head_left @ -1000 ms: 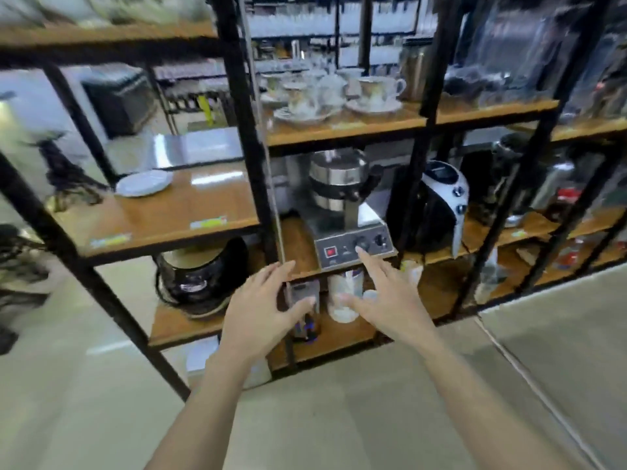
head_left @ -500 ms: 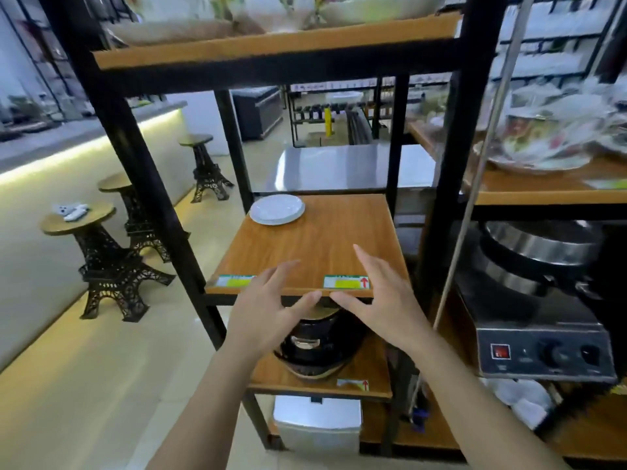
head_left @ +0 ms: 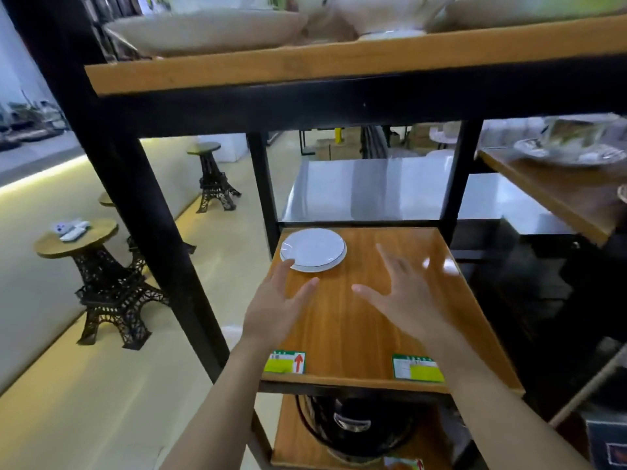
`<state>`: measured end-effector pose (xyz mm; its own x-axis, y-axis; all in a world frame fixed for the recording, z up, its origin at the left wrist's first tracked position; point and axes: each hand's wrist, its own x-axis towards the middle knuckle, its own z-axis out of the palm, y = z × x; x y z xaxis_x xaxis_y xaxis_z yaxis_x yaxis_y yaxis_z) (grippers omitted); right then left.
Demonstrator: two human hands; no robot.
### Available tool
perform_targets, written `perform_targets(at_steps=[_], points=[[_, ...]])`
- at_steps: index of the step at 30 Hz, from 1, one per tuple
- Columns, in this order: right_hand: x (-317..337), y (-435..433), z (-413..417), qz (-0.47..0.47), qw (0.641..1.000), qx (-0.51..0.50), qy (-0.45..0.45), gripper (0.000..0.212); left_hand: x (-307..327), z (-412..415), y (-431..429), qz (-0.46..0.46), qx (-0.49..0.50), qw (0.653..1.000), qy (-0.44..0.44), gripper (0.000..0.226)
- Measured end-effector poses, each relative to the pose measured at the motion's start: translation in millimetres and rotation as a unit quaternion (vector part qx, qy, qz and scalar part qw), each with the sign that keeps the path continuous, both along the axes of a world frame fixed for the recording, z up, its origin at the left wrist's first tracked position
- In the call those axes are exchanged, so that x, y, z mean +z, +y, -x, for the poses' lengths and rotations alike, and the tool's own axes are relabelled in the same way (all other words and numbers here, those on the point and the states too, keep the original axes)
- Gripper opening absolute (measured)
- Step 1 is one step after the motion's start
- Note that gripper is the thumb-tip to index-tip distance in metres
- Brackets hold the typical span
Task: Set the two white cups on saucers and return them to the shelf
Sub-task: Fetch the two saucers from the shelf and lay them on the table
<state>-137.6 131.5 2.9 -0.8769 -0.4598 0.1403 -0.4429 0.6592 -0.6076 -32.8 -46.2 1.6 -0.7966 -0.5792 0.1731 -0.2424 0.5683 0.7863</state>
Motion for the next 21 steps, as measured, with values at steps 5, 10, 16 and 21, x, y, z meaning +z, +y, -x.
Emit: perform_targets(at_steps=[5,10,16,21], points=[[-1,-31,29,-0.009,1.000,-0.019,-0.011,0.087,-5,40,-33,-0.001,0.006,1.000,-0.024,0.067],[-11,-55,58,0.117,0.976,0.004,-0.183,0.091,-11,67,-49,-0.140,-0.001,0.990,-0.002,0.063],[-20,-87,90,0.152,0.938,-0.008,-0.311,0.097,-20,92,-70,-0.513,0.040,0.855,0.062,0.070],[-23,-100,111,0.317,0.827,0.001,-0.464,0.097,-17,106,-80,-0.642,0.045,0.753,0.137,0.078]])
